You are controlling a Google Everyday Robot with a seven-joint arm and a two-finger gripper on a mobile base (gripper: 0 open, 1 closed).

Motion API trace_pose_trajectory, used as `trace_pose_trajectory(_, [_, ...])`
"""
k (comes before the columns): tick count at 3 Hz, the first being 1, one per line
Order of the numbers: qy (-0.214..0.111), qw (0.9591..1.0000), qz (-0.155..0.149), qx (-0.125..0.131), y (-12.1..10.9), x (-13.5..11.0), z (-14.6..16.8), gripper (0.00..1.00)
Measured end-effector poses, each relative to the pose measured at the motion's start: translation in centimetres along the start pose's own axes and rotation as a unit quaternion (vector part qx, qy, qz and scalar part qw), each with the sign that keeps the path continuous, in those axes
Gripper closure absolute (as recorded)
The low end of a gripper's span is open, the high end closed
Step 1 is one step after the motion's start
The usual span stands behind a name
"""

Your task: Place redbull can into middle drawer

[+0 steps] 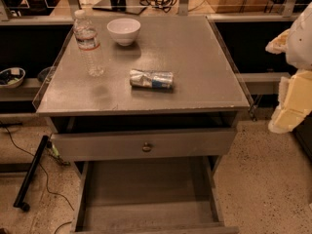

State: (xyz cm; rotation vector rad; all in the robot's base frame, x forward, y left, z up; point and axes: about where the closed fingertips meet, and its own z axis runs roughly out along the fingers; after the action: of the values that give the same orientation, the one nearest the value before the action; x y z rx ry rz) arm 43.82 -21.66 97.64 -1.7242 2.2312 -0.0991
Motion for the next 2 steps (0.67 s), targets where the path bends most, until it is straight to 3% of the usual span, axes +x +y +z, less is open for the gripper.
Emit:
trace_pose_trajectory(1, [0.0,1.0,0.0,0.0,0.0,0.0,0.0,0.0])
trace_pose_trajectory(2, [-0.003,0.9996,-0.022,0.015,-2.7,-3.0,1.0,0.0])
